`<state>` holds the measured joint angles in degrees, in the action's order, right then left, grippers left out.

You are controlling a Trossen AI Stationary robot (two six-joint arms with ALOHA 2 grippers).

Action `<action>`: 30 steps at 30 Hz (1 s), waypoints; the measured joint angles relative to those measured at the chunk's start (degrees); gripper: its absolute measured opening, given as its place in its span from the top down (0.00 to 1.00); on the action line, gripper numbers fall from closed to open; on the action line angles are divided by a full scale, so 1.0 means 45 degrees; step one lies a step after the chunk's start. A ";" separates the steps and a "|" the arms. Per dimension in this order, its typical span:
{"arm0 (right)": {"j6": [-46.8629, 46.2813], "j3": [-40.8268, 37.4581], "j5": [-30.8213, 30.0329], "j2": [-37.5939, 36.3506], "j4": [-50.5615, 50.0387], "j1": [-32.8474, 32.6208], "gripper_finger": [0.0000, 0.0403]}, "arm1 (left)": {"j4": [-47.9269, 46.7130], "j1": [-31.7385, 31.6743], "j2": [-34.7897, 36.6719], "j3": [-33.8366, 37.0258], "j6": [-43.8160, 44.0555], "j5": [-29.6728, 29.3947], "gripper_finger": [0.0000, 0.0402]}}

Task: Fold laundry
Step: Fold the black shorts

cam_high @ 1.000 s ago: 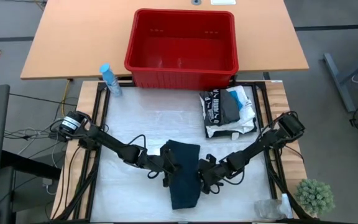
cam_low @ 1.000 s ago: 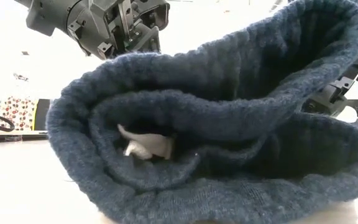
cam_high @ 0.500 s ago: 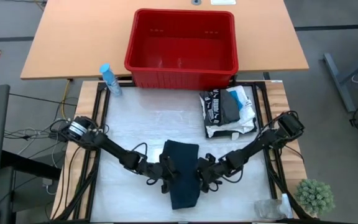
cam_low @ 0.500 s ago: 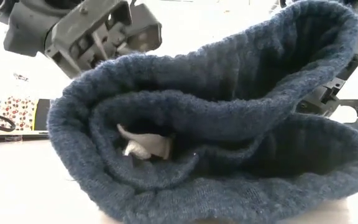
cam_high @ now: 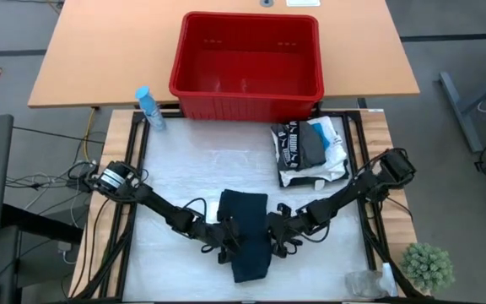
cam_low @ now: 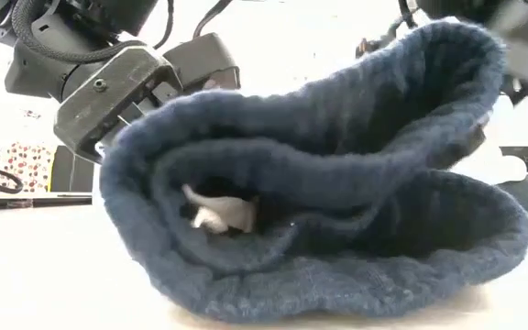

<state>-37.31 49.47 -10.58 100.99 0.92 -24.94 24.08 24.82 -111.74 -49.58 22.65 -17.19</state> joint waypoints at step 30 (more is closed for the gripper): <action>1.3715 0.1168 -0.0762 -0.1478 -0.0626 -0.1965 0.29 | -0.0637 -0.0005 0.0005 0.0029 0.0726 -0.0369 1.00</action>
<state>24.40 54.73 -14.01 94.34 -1.89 -33.78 21.21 24.80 -111.72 -49.45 25.91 -18.85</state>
